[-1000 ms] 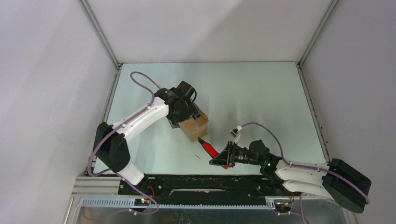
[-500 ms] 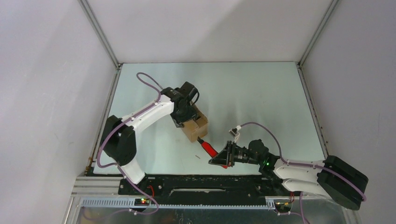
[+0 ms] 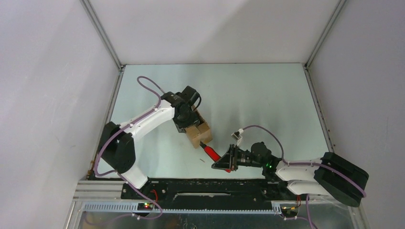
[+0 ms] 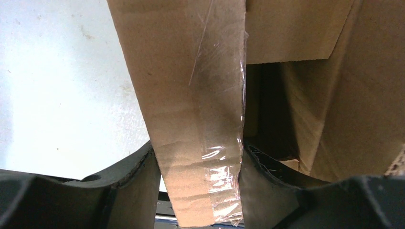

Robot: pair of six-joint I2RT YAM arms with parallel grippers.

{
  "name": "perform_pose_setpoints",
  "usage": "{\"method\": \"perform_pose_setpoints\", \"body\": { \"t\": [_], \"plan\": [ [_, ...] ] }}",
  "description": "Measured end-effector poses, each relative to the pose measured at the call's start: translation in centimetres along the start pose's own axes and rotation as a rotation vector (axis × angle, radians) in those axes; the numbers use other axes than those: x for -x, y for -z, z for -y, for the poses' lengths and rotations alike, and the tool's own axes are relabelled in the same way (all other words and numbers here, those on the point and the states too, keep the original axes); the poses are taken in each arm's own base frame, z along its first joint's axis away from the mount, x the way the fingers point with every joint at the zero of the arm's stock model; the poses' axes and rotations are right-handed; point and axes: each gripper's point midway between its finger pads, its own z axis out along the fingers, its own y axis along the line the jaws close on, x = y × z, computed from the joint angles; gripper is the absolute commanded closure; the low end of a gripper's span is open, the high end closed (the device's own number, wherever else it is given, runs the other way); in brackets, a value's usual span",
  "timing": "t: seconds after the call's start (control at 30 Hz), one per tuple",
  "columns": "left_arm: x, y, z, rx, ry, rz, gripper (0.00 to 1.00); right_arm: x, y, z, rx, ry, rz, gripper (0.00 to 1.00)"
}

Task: Unpack the express box

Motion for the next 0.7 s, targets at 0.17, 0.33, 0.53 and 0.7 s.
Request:
{"method": "perform_pose_setpoints", "body": {
  "t": [0.17, 0.33, 0.53, 0.7],
  "plan": [
    [-0.6, -0.3, -0.8, 0.008, -0.004, -0.009, 0.74, -0.1, -0.3, -1.0, 0.030, 0.011, -0.008, 1.00],
    [-0.8, -0.3, -0.7, -0.005, -0.010, -0.012, 0.76, -0.2, -0.5, -1.8, 0.047, 0.014, -0.016, 1.00],
    [-1.1, -0.1, -0.1, -0.030, -0.019, -0.018, 0.78, -0.2, -0.7, -1.8, 0.046, 0.006, -0.019, 1.00],
    [-1.1, 0.0, 0.1, -0.041, -0.021, -0.017, 0.78, -0.2, -0.7, -1.7, 0.042, 0.001, -0.020, 1.00]
  ]
}}
